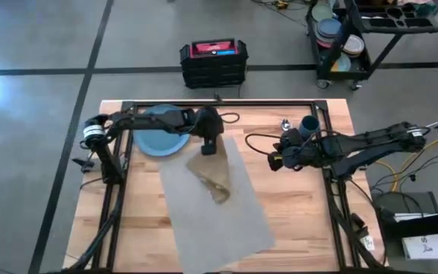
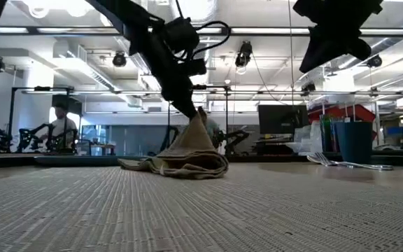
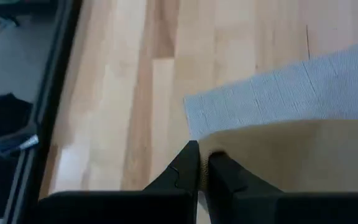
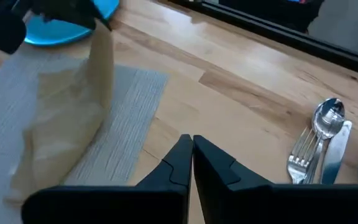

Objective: Set table place
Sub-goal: Fold the brown table napkin

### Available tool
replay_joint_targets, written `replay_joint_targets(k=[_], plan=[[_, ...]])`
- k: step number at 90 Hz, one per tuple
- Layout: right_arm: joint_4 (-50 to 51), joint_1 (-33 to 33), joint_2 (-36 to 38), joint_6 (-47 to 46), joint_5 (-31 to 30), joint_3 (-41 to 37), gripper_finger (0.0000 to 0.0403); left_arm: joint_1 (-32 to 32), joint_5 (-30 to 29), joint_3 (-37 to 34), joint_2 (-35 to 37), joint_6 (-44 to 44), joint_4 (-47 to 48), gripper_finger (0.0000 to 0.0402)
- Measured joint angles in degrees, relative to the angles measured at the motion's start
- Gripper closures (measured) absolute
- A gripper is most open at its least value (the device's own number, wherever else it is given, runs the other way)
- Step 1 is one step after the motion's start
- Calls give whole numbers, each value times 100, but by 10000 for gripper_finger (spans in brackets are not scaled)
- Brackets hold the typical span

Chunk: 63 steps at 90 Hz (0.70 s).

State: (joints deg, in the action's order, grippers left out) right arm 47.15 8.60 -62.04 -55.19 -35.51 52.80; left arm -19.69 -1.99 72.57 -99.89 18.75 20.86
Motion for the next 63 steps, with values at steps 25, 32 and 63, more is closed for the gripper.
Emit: replay_joint_targets(k=[25,32,63], plan=[[-33,0,0,-171,147,0,403,-78,324,477,-644,61,-118,402],[-33,0,0,-193,154,0,403,-84,367,620,-912,136,-108,402],[-33,0,0,-447,253,-11,403,-246,358,1523,-1918,349,-39,402]])
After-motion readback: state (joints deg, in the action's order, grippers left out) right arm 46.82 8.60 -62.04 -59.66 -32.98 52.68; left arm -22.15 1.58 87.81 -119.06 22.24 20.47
